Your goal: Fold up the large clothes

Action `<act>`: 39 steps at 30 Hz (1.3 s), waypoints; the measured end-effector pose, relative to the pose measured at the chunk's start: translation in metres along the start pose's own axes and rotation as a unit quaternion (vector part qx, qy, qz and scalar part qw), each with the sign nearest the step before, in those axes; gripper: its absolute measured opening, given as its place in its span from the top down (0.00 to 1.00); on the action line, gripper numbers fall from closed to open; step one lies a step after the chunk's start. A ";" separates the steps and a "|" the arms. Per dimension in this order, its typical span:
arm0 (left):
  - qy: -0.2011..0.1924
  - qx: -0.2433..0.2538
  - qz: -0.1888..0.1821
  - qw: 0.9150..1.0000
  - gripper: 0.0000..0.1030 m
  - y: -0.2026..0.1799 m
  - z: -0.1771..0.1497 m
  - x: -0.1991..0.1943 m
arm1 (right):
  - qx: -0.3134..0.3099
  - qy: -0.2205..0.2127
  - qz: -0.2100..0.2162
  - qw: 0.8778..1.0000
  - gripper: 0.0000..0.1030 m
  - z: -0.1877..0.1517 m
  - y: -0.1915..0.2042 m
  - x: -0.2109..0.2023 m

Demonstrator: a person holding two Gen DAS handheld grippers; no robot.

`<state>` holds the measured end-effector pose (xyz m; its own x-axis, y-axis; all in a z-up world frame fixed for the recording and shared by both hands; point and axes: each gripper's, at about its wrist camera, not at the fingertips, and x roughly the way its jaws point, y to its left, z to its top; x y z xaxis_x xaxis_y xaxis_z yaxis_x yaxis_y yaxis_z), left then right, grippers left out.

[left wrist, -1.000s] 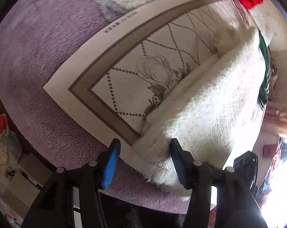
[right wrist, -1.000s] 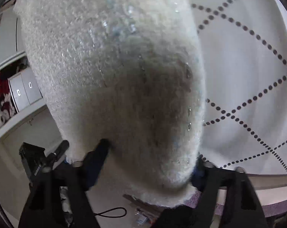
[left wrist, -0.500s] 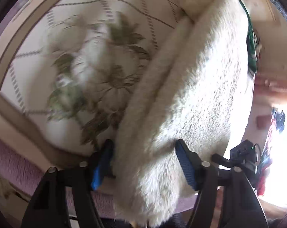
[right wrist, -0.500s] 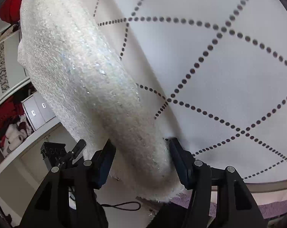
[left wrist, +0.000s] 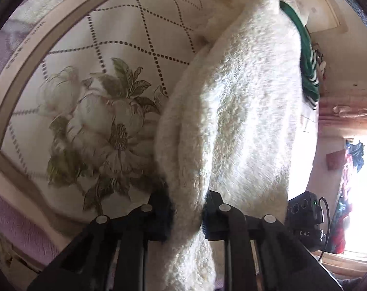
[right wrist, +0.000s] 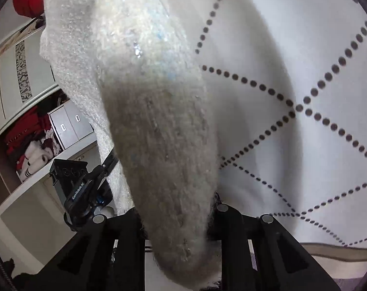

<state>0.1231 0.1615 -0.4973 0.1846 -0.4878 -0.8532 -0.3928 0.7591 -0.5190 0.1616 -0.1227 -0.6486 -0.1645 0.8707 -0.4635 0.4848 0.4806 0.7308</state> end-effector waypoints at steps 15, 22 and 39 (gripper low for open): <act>0.062 -0.160 -0.051 0.984 0.89 -0.028 -0.011 -0.105 | 0.198 0.062 0.211 0.955 0.84 -0.095 0.073 -0.047; 0.057 -0.206 -0.039 0.976 0.85 -0.020 0.064 -0.034 | 0.249 -0.005 0.274 0.929 0.80 -0.020 0.062 -0.030; -0.044 -0.095 0.001 0.994 0.25 -0.068 0.098 -0.080 | -0.016 -0.150 0.015 0.988 0.07 0.011 0.147 -0.180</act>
<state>0.2233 0.1908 -0.3991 0.2592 -0.4404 -0.8596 -0.5552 0.6603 -0.5057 0.2715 -0.2096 -0.4632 0.1138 0.8164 -0.5662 0.4582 0.4625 0.7590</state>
